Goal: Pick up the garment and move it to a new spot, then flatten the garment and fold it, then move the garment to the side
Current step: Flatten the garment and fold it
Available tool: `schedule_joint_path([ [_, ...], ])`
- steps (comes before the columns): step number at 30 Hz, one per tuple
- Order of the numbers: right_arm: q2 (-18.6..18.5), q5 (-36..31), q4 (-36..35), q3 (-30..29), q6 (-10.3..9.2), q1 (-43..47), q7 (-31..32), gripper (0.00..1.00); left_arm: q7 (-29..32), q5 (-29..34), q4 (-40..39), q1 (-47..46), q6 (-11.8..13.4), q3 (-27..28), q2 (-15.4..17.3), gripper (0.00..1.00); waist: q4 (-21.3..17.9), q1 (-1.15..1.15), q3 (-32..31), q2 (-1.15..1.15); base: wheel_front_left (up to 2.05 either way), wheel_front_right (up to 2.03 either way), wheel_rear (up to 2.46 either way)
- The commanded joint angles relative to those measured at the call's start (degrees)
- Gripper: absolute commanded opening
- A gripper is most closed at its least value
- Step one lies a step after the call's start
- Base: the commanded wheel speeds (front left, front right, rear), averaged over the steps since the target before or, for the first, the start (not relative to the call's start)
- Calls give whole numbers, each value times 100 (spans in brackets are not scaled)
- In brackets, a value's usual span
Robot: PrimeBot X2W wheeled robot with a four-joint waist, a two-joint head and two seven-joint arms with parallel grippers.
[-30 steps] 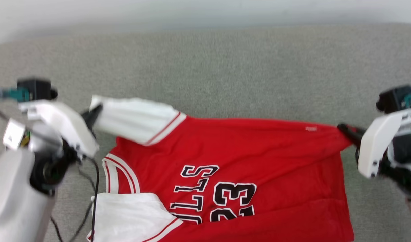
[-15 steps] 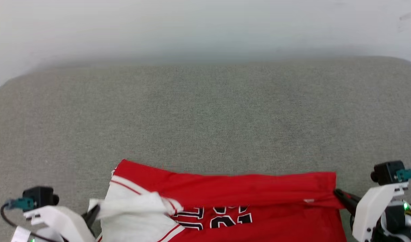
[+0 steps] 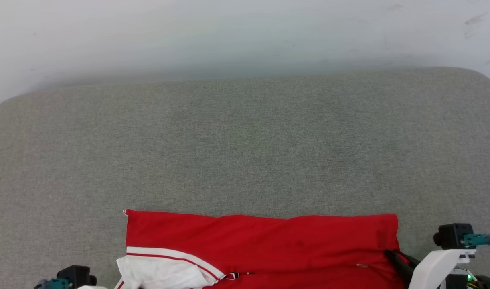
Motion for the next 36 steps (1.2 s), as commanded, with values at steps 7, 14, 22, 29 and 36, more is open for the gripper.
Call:
schedule_joint_path([
  [7,137,-122,-267,-67,-4,15,-760,100,-638,399,167,-412,-181,-77,-130,100,8,1,-104,0,0,0,0],
  [14,185,-354,-551,-417,-4,126,-759,100,-1282,855,61,-756,-296,-141,-196,100,23,1,-342,0,0,0,0],
  [22,27,-619,-834,-869,-4,275,263,100,-2422,1623,-83,-1212,-361,-255,-338,100,35,1,-497,0,0,0,0],
  [29,-98,-725,-1167,-1149,-4,330,1204,100,-3292,2500,-181,-1469,-99,-349,-352,100,133,1,-314,0,0,0,0],
  [36,49,-772,-1266,-1174,-4,295,1600,100,-3513,3044,-290,-1630,-28,-440,-436,100,391,1,40,0,0,0,0],
])
